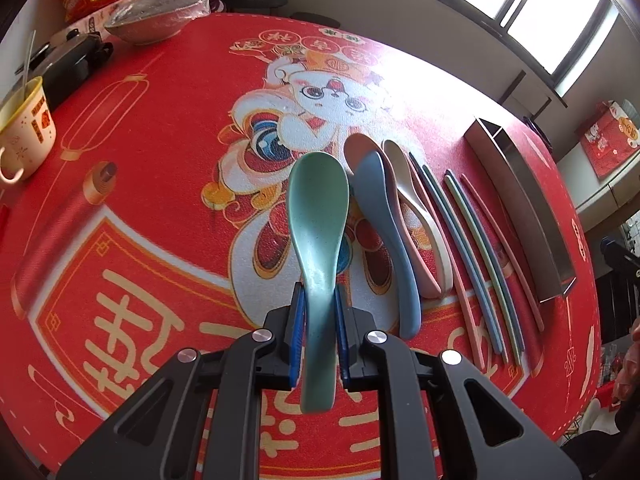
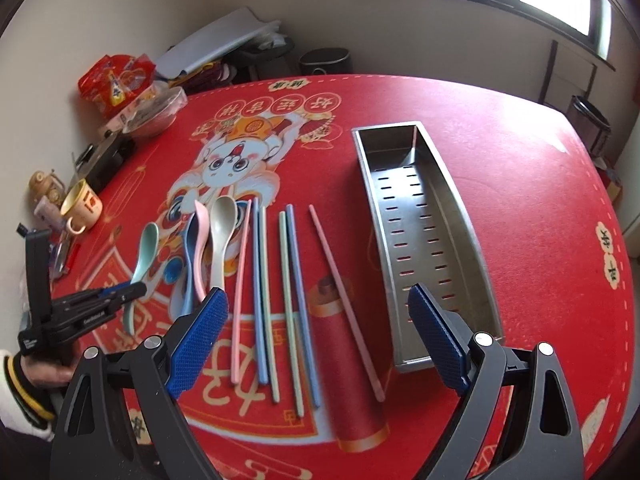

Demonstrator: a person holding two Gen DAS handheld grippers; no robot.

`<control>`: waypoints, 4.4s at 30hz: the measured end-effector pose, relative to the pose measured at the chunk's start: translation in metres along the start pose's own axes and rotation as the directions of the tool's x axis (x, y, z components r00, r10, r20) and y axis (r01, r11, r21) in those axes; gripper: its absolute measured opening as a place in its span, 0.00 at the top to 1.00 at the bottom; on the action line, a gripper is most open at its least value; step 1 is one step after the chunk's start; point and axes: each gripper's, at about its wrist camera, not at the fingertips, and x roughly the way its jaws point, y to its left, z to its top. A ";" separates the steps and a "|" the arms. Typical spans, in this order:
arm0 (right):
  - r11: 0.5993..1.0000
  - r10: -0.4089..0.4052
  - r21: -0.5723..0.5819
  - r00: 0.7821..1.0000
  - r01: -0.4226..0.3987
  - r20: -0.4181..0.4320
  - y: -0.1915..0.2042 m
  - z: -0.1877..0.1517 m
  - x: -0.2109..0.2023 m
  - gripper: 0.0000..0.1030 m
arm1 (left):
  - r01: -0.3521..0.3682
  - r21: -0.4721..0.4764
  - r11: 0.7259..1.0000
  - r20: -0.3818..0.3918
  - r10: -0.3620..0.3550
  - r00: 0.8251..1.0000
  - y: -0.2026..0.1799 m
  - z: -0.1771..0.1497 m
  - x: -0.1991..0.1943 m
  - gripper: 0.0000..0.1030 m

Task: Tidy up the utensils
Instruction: 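Lift the mint-green spoon off the table with the left gripper, then lower the right gripper onto the light green chopstick and grasp it while the left holds the spoon, then carry the light green chopstick into the steel tray and open the right gripper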

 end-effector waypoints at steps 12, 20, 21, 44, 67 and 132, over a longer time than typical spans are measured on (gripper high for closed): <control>0.985 0.094 -0.141 0.994 -0.101 -0.056 0.036 0.005 0.059 0.70 | 0.028 -0.071 0.997 0.103 -0.021 0.994 0.001 0.006 -0.050 0.87; 0.993 0.070 -0.079 0.981 -0.085 -0.182 0.030 -0.005 0.118 0.87 | 0.038 -0.057 0.998 0.114 -0.031 0.993 -0.008 0.005 -0.057 0.87; 0.994 0.065 -0.079 0.980 -0.081 -0.189 0.031 -0.007 0.120 0.88 | 0.039 -0.055 0.998 0.114 -0.032 0.993 -0.009 0.004 -0.057 0.87; 0.985 -0.019 -0.173 0.988 -0.007 -0.153 0.037 -0.011 0.126 0.88 | 0.030 -0.074 0.997 0.125 -0.021 0.992 -0.009 0.003 -0.059 0.87; 0.994 0.087 -0.055 0.988 -0.095 -0.127 0.022 -0.007 0.092 0.94 | 0.019 -0.071 0.997 0.150 -0.009 0.989 -0.016 -0.008 -0.077 0.87; 0.992 -0.117 -0.055 0.991 0.113 -0.063 -0.111 0.052 0.091 0.94 | 0.071 -0.065 0.995 0.133 -0.062 0.989 -0.101 -0.004 -0.044 0.87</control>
